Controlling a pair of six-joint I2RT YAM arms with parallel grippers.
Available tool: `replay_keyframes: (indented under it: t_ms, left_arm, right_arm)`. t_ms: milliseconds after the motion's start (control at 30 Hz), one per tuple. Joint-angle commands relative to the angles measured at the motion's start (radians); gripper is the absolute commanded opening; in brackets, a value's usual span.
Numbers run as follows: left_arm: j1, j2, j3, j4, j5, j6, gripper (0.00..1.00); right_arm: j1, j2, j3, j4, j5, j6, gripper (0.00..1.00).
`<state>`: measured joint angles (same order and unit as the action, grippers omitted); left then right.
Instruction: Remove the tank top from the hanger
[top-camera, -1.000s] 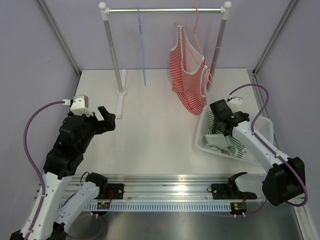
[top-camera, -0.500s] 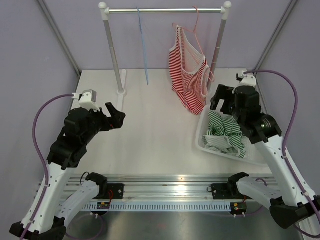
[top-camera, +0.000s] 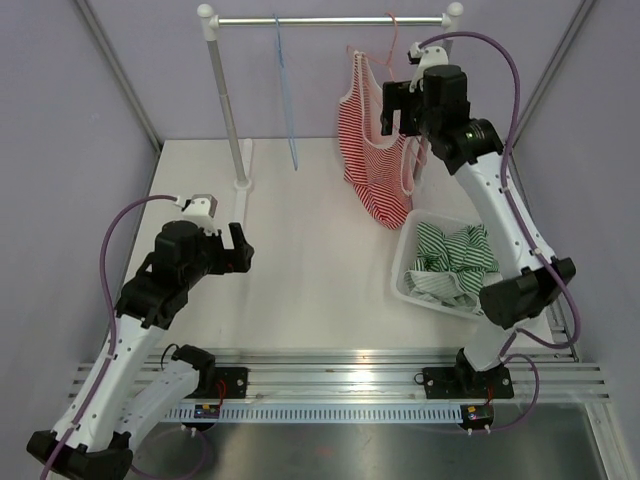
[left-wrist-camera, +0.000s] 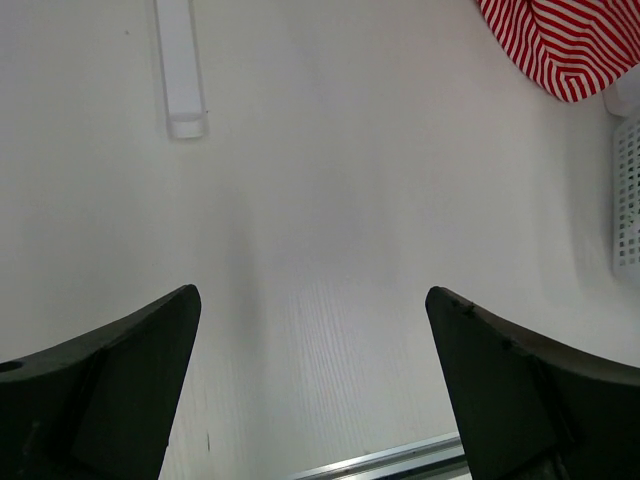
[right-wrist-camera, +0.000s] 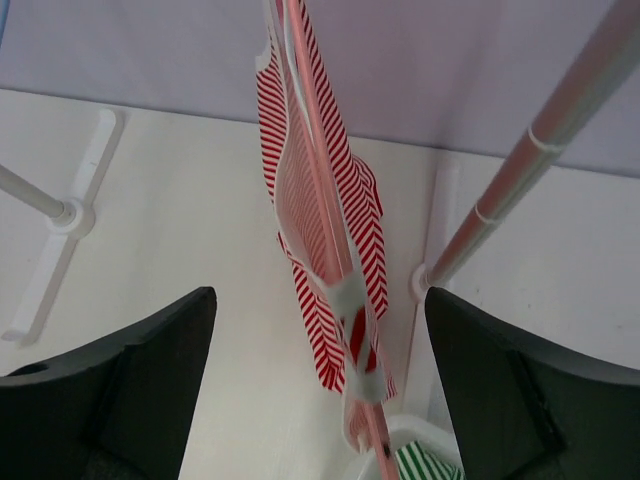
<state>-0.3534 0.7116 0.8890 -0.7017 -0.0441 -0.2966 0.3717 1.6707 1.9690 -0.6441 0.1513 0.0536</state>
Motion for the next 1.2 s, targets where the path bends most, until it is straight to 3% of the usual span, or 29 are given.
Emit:
replay_keyframes:
  t_ms: [0,67,233,400,500,567,967,1167]
  left_arm:
    - [-0.004,0.011,0.007,0.054,0.027,0.028,0.99]
    - [-0.004,0.0,-0.001,0.06,0.035,0.027,0.99]
    - [-0.002,-0.006,-0.009,0.068,0.038,0.027,0.99]
    - [-0.002,0.02,-0.009,0.068,0.092,0.031,0.99]
    - [-0.002,0.023,-0.009,0.068,0.101,0.03,0.99]
    - [-0.002,0.022,-0.01,0.068,0.101,0.031,0.99]
    - [-0.002,-0.001,-0.01,0.067,0.075,0.03,0.99]
    - [-0.002,-0.043,0.01,0.09,0.099,0.019,0.99]
  right_arm:
    - [-0.005,0.11,0.216,-0.078,-0.018,-0.096,0.91]
    - [-0.005,0.191,0.327,-0.109,-0.018,-0.107,0.87]
    - [-0.005,0.338,0.543,-0.163,-0.032,-0.143,0.56]
    - [-0.005,0.374,0.6,-0.167,-0.081,-0.146,0.36]
    - [-0.004,0.373,0.6,-0.166,-0.091,-0.147,0.1]
    - [-0.005,0.368,0.6,-0.167,-0.102,-0.14,0.0]
    - [-0.004,0.288,0.673,-0.149,-0.235,-0.018,0.0]
    - [0.013,0.192,0.568,-0.15,-0.318,0.026,0.0]
